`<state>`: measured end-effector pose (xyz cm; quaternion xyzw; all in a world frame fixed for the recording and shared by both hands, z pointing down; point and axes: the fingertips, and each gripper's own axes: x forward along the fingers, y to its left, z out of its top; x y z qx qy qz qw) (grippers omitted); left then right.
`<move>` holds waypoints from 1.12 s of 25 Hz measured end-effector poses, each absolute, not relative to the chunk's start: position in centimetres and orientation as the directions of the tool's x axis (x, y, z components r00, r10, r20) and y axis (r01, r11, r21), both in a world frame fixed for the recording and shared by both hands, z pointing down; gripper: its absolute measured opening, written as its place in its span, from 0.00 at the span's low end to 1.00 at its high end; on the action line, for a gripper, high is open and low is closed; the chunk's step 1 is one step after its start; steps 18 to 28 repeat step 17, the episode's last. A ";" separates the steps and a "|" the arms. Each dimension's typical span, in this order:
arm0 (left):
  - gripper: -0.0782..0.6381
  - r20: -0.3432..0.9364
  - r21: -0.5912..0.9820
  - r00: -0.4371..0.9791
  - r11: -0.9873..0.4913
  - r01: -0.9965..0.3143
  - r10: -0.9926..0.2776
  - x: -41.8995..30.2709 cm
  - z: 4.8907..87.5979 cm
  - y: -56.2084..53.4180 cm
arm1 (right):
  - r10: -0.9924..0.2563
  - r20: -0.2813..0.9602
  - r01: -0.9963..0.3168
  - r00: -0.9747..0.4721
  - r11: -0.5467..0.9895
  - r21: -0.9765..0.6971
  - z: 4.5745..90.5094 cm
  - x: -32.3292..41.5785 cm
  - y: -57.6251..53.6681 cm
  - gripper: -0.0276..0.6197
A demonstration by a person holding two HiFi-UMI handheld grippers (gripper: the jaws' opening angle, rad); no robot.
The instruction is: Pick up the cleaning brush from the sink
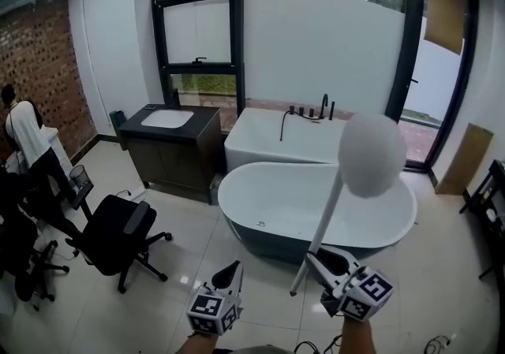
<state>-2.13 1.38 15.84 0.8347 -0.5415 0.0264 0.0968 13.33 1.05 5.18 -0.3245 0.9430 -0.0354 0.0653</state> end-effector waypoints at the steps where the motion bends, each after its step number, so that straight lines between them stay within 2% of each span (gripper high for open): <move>1: 0.12 0.150 0.133 0.404 -0.387 -0.913 -0.902 -2.5 15.9 1.5 | -0.613 -0.099 -0.603 -0.784 0.790 -0.111 5.3 13.0 1.0 0.13; 10: 0.12 0.147 0.139 0.376 -0.357 -0.924 -0.915 -3.5 15.7 2.2 | -0.577 -0.082 -0.572 -0.812 0.816 -0.082 5.2 11.9 1.5 0.13; 28: 0.12 0.154 0.130 0.367 -0.350 -0.928 -0.917 -4.7 16.6 2.6 | -0.599 -0.083 -0.589 -0.797 0.800 -0.117 6.2 11.1 1.5 0.13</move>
